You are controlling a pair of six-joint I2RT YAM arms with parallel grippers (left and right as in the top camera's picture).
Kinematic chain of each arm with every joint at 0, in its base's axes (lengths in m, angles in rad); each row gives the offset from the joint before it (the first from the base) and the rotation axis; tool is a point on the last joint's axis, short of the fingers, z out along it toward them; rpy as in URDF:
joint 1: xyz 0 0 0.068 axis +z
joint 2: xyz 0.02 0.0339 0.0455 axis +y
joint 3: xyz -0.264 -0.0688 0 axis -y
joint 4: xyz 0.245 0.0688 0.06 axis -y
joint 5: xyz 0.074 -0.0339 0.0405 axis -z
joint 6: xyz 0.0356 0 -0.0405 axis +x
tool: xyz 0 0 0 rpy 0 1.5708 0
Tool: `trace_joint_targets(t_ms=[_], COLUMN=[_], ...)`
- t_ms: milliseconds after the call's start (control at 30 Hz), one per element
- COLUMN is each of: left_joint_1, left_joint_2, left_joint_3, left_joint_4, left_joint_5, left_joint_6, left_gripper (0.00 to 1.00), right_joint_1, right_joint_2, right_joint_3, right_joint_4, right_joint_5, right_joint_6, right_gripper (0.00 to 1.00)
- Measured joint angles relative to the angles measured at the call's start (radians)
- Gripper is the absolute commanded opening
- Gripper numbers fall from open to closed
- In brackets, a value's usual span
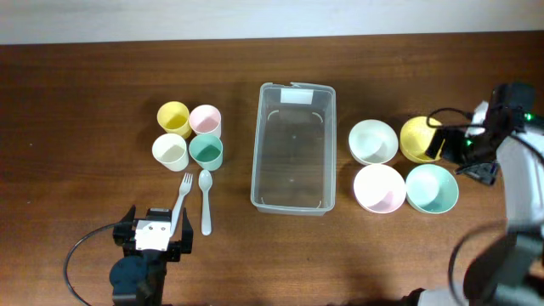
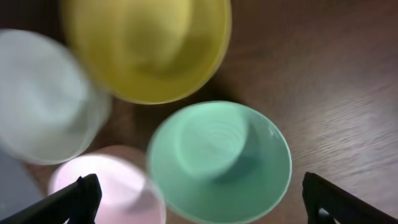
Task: Pack container
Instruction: 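Move the right gripper to the mint bowl's rim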
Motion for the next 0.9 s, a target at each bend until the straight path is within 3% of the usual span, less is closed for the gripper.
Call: trace_joint_targets(t_ms=[267, 900], left_joint_1=[0.0, 0.0], left_joint_2=[0.0, 0.0], left_joint_3=[0.0, 0.0], left_joint_4=[0.0, 0.0], left_joint_5=[0.0, 0.0], left_joint_6=[0.0, 0.0], left_gripper=[1.0, 1.0], right_joint_1=[-0.04, -0.121], right_joint_2=[0.192, 0.203], right_joint_3=[0.0, 0.0], right_joint_4=[0.047, 0.157], right_joint_5=[-0.034, -0.041], right_joint_6=[-0.003, -0.018], right_gripper=[0.91, 0.88])
